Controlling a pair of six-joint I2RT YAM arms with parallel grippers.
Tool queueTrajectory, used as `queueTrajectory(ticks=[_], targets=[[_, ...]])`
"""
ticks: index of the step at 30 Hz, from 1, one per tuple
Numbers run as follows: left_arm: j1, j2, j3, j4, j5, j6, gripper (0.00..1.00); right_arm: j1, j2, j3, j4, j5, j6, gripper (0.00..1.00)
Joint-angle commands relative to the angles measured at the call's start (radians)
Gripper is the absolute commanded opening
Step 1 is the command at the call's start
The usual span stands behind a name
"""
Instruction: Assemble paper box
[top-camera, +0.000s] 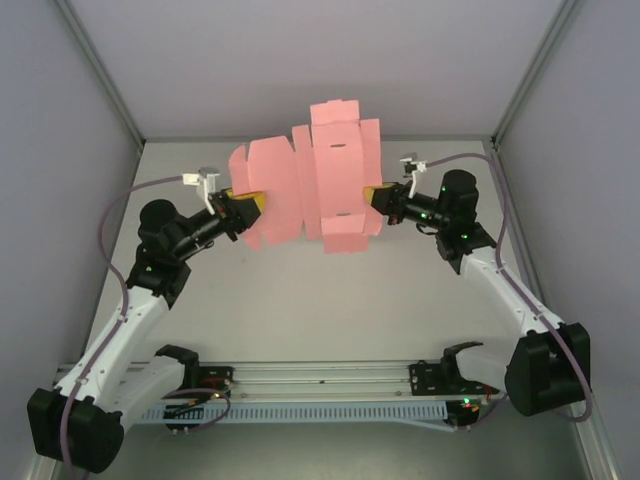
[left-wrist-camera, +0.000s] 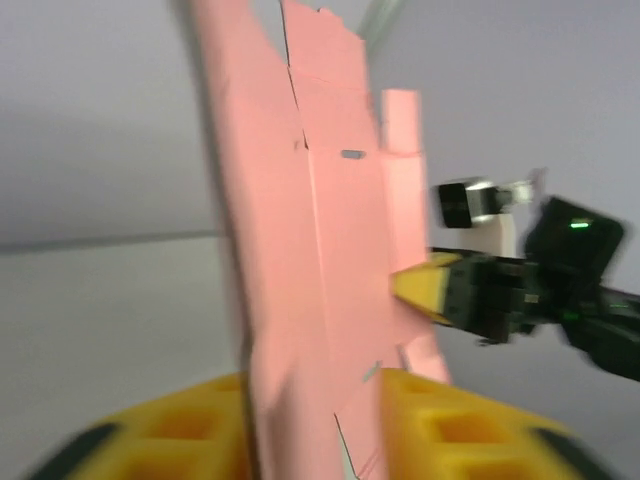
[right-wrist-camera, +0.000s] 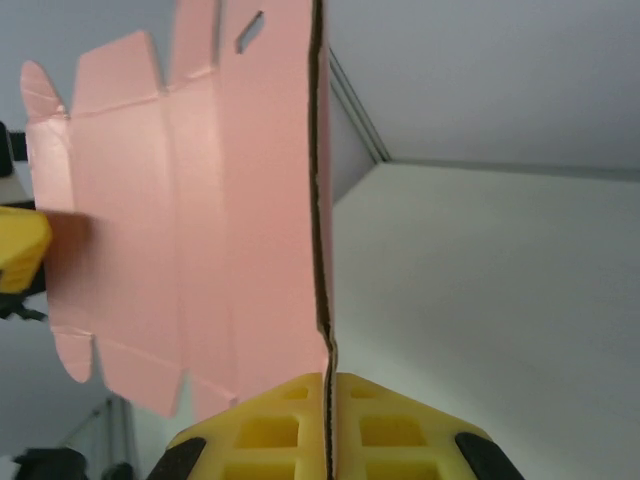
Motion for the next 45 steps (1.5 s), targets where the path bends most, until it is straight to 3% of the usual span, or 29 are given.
queueTrajectory(ticks=[1,2,5,8,14,20,25,30,34,38,44,45], targets=[[-0.004,-0.026,-0.056,-0.264,-0.255,0.057,0.91,0.059,0.025,0.039,-0.363,0.188,-0.258,0.03],[-0.003,-0.032,-0.073,-0.324,-0.332,0.058,0.99,0.074,0.053,0.045,-0.420,0.220,-0.297,0.03],[-0.004,-0.042,-0.106,-0.457,-0.491,0.048,1.00,0.120,0.168,0.061,-0.516,0.290,-0.368,0.03],[-0.003,-0.031,-0.121,-0.501,-0.560,0.042,1.00,0.163,0.291,0.101,-0.564,0.355,-0.417,0.00],[-0.005,0.053,-0.078,-0.442,-0.492,0.106,1.00,0.288,0.442,0.244,-0.686,0.653,-0.559,0.00],[-0.007,0.199,-0.015,-0.348,-0.406,0.175,1.00,0.433,0.474,0.309,-0.653,0.953,-0.758,0.00],[-0.004,0.253,-0.006,-0.267,-0.332,0.269,1.00,0.537,0.447,0.237,-0.487,1.105,-0.979,0.00],[0.001,0.249,-0.004,-0.230,-0.267,0.272,1.00,0.591,0.431,0.139,-0.282,1.272,-1.155,0.00],[-0.003,0.310,0.052,-0.278,-0.247,0.260,1.00,0.610,0.401,0.088,-0.170,1.288,-1.184,0.00],[-0.019,0.331,0.056,-0.244,-0.082,0.327,0.85,0.609,0.388,0.096,-0.208,1.231,-1.150,0.00],[-0.032,0.425,0.120,-0.266,-0.069,0.235,0.70,0.610,0.392,0.098,-0.219,1.233,-1.137,0.00],[-0.037,0.431,0.114,-0.245,-0.064,0.228,0.62,0.609,0.393,0.101,-0.224,1.227,-1.131,0.00]])
